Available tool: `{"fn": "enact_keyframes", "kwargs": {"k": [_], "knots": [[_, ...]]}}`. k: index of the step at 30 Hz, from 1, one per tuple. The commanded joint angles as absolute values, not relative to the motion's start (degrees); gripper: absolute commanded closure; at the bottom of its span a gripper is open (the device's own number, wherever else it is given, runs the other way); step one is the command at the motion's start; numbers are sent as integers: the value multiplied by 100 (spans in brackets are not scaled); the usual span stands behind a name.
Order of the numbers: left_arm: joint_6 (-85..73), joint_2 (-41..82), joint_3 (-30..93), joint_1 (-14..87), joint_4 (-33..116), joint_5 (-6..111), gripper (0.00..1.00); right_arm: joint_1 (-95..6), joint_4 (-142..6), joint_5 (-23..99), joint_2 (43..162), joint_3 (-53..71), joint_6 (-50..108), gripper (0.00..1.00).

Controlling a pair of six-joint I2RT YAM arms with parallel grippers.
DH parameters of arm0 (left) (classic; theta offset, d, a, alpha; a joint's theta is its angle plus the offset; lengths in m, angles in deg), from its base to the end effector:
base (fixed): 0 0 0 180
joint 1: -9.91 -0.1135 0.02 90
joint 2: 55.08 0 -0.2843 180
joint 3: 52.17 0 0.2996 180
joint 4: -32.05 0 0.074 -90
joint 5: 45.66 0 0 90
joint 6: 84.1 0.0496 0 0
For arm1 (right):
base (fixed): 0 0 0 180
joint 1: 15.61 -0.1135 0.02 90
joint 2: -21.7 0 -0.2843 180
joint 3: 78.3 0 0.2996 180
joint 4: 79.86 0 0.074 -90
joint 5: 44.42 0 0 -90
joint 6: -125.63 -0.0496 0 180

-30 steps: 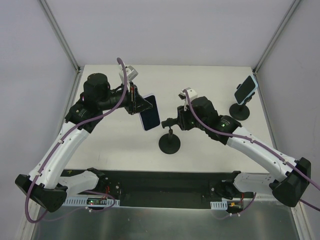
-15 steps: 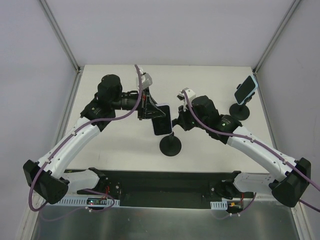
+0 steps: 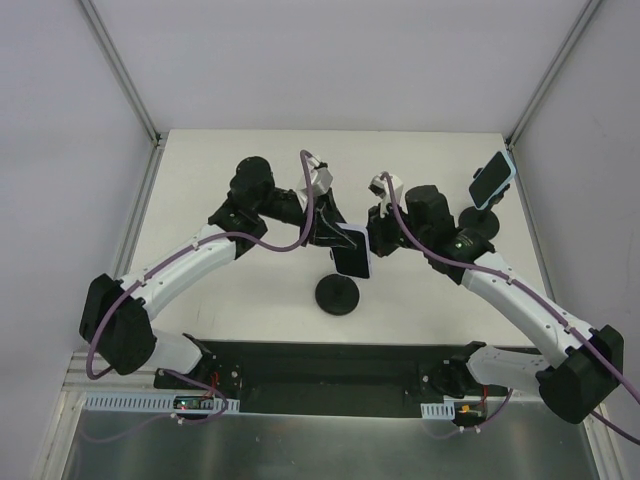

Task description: Place the phone on the phone stand

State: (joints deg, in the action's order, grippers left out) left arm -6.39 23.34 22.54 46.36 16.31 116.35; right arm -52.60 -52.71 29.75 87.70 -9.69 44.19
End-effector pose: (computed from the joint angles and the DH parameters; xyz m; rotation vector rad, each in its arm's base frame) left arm 0.2529 -0.2454 0.3912 1.3868 1.0076 -1.4946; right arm 0.2430 0.2000 0.3363 -0.9499 1.7955 0.5920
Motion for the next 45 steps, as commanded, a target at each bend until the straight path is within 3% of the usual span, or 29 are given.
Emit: {"fn": "enact_keyframes", "kwargs": {"k": [1, 21, 36, 40, 45], "knots": [[-1184, 2516, 2425, 4691, 63, 12037, 100, -5235, -5776, 2361, 8613, -936, 4380, 99], [-1721, 3387, 2540, 4612, -675, 12142, 100, -5200, -5793, 2414, 8385, -1085, 4486, 99], [-1703, 3150, 1978, 4392, -518, 12081, 100, -5191, -5855, 2642, 8288, -1147, 4425, 99], [-1353, 2922, 1810, 4392, -10, 11835, 100, -5200, -5864, 2932, 8226, -1156, 4328, 99], [-361, 2588, 1976, 4392, 2152, 10530, 100, -5200, -5864, 3301, 7963, -1252, 4249, 99]]}}
